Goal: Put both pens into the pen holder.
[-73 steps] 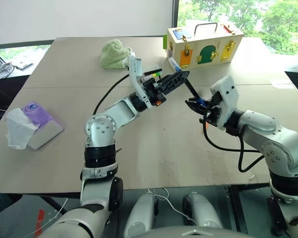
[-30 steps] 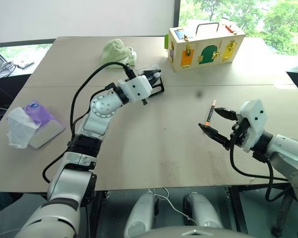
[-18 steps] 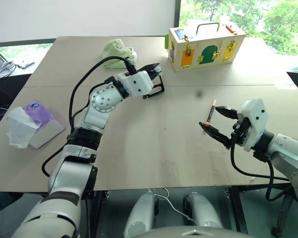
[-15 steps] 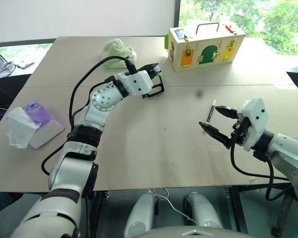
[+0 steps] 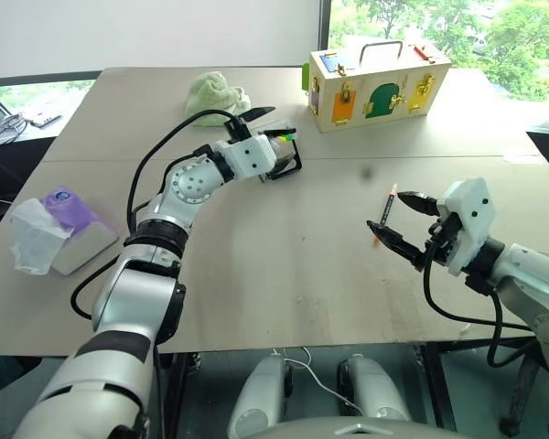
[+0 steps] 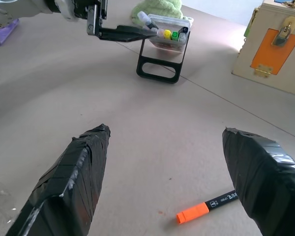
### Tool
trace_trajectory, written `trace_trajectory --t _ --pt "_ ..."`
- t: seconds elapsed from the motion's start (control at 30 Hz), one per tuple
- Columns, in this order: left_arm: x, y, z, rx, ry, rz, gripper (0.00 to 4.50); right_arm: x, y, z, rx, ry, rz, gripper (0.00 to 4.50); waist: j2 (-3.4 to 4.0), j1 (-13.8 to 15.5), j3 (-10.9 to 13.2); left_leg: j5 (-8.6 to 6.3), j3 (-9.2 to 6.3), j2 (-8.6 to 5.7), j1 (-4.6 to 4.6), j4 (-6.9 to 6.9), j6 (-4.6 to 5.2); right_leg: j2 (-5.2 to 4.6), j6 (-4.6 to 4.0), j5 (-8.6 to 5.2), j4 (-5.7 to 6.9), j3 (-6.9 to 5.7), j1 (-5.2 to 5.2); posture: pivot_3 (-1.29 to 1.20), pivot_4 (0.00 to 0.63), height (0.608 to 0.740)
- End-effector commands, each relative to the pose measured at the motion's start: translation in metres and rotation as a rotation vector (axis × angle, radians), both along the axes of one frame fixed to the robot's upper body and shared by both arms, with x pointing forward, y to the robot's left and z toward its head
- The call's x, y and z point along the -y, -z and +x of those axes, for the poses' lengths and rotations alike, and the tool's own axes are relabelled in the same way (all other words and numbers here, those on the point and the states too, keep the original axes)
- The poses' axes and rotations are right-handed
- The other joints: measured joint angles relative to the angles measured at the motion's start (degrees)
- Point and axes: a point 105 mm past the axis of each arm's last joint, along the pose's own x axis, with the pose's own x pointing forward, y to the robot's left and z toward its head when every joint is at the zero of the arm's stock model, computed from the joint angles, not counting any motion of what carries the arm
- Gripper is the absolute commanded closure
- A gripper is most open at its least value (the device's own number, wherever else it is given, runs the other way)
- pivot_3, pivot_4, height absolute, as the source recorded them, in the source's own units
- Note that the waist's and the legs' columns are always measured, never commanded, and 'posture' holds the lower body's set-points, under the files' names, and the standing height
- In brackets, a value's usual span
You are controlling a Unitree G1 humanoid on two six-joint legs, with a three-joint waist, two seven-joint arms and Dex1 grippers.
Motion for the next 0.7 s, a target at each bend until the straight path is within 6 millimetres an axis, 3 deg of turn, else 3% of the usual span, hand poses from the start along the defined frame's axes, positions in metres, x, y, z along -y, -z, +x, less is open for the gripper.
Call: trace_trajectory --t 0.03,0.17,0.27,0.4,0.47,0.57,0.7 --pt "0.02 -0.015 -0.019 -0.011 0.131 -0.052 0.05 0.0 -0.009 -0.004 0.046 0.004 0.008 0.59 0.0 -0.1 0.0 0.0 0.0 0.0 0.0 0.01 0.0 -0.01 0.0 0.0 0.0 0.01 0.0 0.0 0.15 0.74" --pt "0.046 -0.018 -0.028 -0.29 0.209 -0.344 0.05 0.001 -0.008 -0.004 0.046 0.014 0.011 0.59 0.01 -0.1 0.0 0.0 -0.03 0.01 0.0 0.04 0.0 -0.02 0.0 0.0 0.03 0.04 0.02 0.0 0.15 0.74" --pt "0.063 -0.004 -0.012 -0.606 0.047 -0.508 0.05 0.007 -0.008 -0.006 0.046 0.041 0.01 0.59 0.0 0.0 0.0 0.0 -0.11 0.0 -0.02 0.1 0.01 0.01 0.0 0.0 0.05 -0.02 0.05 0.0 0.15 0.74" --pt "0.106 0.02 -0.029 -1.117 0.039 -0.366 0.05 0.03 -0.001 -0.011 0.018 0.124 -0.039 0.59 0.0 -0.2 0.0 0.0 -0.22 -0.06 -0.01 0.13 0.01 0.12 0.03 -0.02 0.07 -0.13 0.13 0.0 0.15 0.74" --pt "0.122 0.025 -0.033 -1.244 0.024 -0.272 0.05 0.045 0.004 -0.017 -0.004 0.165 -0.078 0.59 0.0 -0.2 0.0 0.0 -0.18 -0.05 0.03 0.12 0.01 0.14 0.04 -0.03 0.08 -0.08 0.13 0.0 0.15 0.74" --pt "0.145 0.026 -0.031 -1.346 0.007 -0.247 0.05 0.063 0.008 -0.025 -0.026 0.218 -0.11 0.59 0.0 0.0 0.0 0.0 -0.26 -0.09 0.0 0.12 0.01 0.15 0.1 -0.07 0.03 -0.16 0.18 0.0 0.15 0.74" --pt "0.178 0.045 -0.021 -1.336 -0.092 -0.187 0.05 0.079 0.013 -0.04 -0.062 0.261 -0.141 0.59 0.03 -0.1 0.0 0.0 -0.12 -0.09 0.06 0.09 0.01 0.12 0.12 -0.09 0.01 -0.01 0.2 0.0 0.15 0.74"
